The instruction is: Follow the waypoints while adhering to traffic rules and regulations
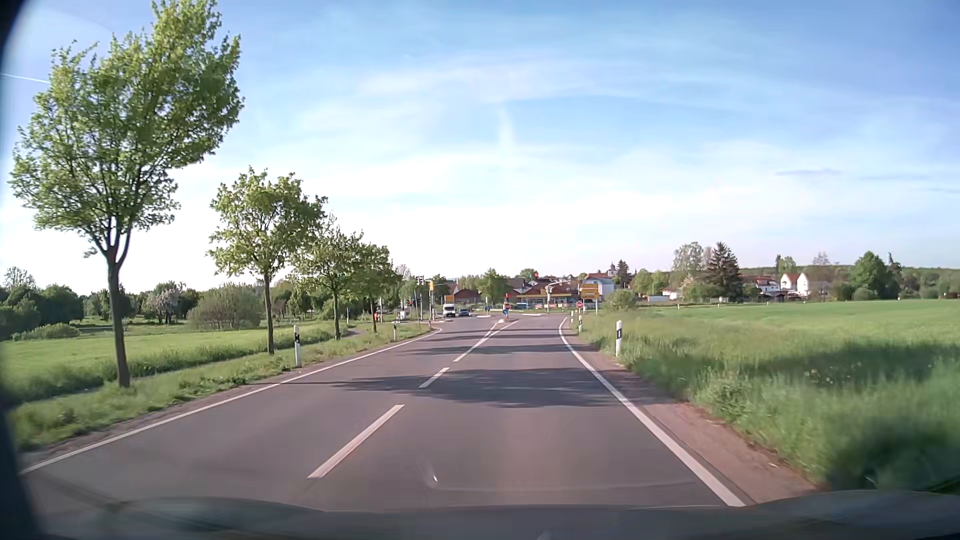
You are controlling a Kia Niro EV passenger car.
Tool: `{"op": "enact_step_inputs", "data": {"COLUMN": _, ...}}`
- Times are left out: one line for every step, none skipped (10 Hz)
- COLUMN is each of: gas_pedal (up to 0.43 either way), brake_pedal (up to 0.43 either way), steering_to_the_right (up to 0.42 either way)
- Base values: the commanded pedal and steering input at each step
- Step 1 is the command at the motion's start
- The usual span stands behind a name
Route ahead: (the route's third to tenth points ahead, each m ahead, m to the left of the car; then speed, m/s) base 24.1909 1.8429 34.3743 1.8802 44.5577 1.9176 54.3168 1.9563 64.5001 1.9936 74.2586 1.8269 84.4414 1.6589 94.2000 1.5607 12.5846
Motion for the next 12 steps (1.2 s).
{"op": "enact_step_inputs", "data": {"gas_pedal": 0.0, "brake_pedal": 0.201, "steering_to_the_right": 0.004}}
{"op": "enact_step_inputs", "data": {"gas_pedal": 0.0, "brake_pedal": 0.201, "steering_to_the_right": 0.004}}
{"op": "enact_step_inputs", "data": {"gas_pedal": 0.0, "brake_pedal": 0.201, "steering_to_the_right": 0.005}}
{"op": "enact_step_inputs", "data": {"gas_pedal": 0.0, "brake_pedal": 0.207, "steering_to_the_right": 0.005}}
{"op": "enact_step_inputs", "data": {"gas_pedal": 0.0, "brake_pedal": 0.207, "steering_to_the_right": 0.005}}
{"op": "enact_step_inputs", "data": {"gas_pedal": 0.0, "brake_pedal": 0.207, "steering_to_the_right": 0.005}}
{"op": "enact_step_inputs", "data": {"gas_pedal": 0.0, "brake_pedal": 0.213, "steering_to_the_right": 0.005}}
{"op": "enact_step_inputs", "data": {"gas_pedal": 0.0, "brake_pedal": 0.213, "steering_to_the_right": 0.005}}
{"op": "enact_step_inputs", "data": {"gas_pedal": 0.0, "brake_pedal": 0.213, "steering_to_the_right": 0.005}}
{"op": "enact_step_inputs", "data": {"gas_pedal": 0.0, "brake_pedal": 0.213, "steering_to_the_right": 0.005}}
{"op": "enact_step_inputs", "data": {"gas_pedal": 0.0, "brake_pedal": 0.213, "steering_to_the_right": 0.005}}
{"op": "enact_step_inputs", "data": {"gas_pedal": 0.0, "brake_pedal": 0.213, "steering_to_the_right": 0.006}}
